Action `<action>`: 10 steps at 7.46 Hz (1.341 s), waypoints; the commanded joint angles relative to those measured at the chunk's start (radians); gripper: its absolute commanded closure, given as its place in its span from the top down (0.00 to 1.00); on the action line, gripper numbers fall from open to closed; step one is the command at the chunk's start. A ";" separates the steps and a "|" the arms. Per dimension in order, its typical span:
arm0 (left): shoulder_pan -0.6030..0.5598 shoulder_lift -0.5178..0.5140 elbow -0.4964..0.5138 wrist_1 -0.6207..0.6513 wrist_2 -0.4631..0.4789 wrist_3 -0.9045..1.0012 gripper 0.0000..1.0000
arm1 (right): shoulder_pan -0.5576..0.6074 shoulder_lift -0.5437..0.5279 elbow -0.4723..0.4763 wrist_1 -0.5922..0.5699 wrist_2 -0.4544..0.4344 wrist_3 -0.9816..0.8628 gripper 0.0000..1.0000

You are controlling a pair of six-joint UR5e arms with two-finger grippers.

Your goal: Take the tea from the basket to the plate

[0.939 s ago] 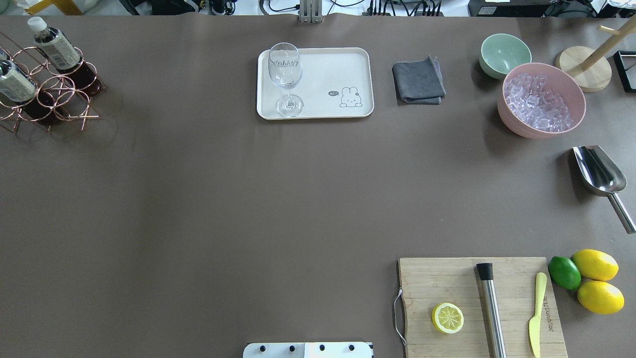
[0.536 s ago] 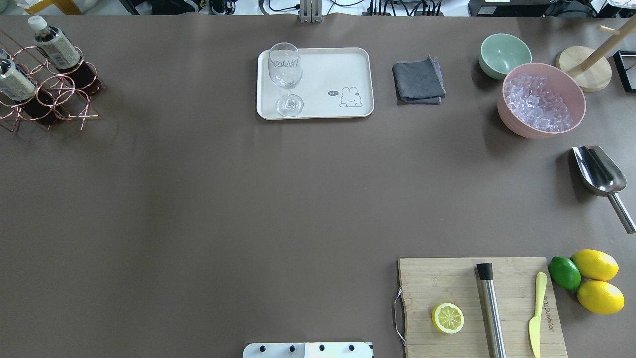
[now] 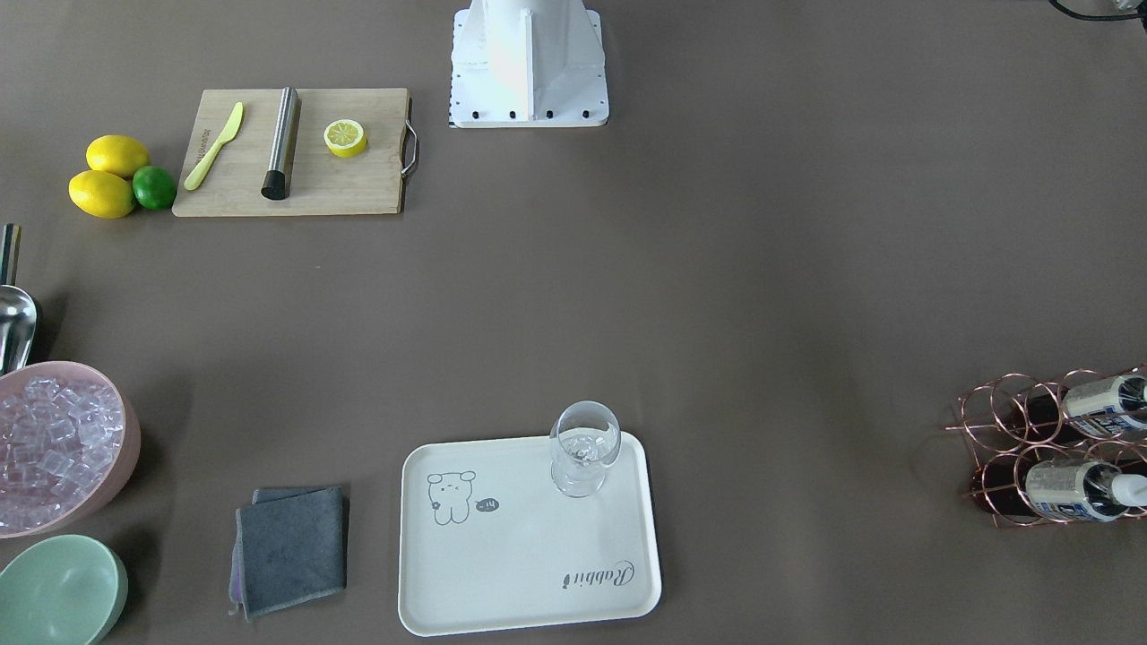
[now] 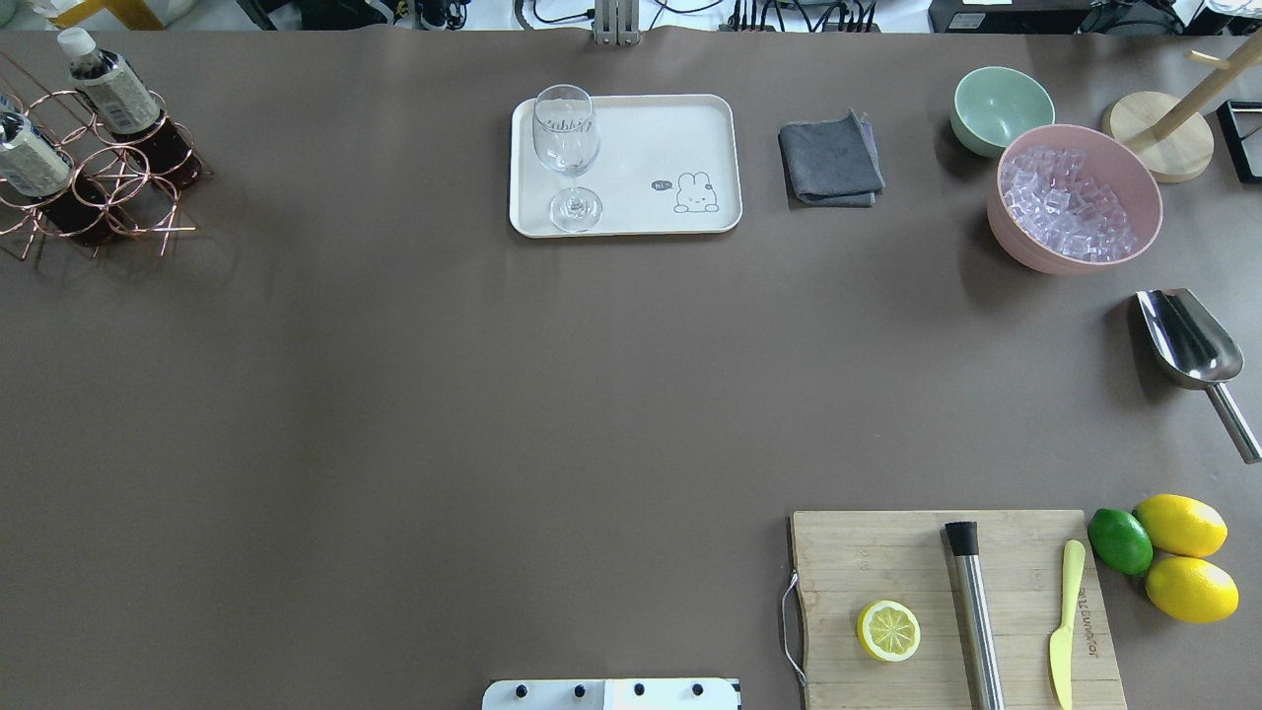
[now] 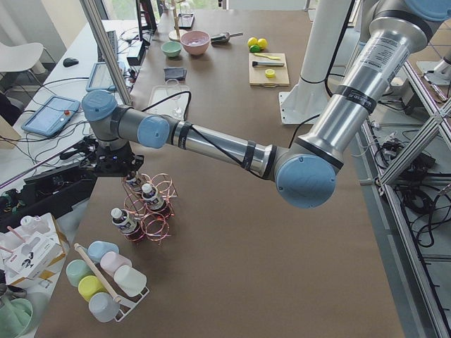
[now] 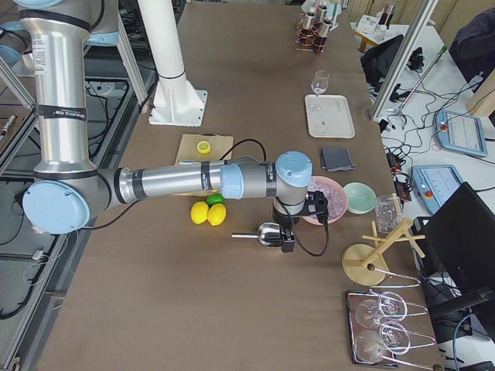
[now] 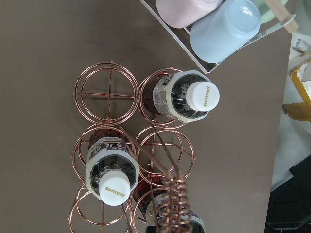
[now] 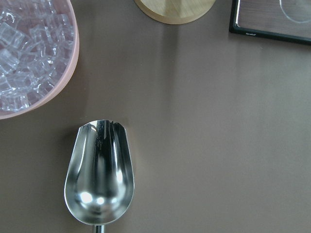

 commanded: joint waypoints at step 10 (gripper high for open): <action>0.342 -0.232 -0.623 0.457 -0.043 -0.374 0.00 | 0.000 -0.001 0.000 0.000 0.000 -0.002 1.00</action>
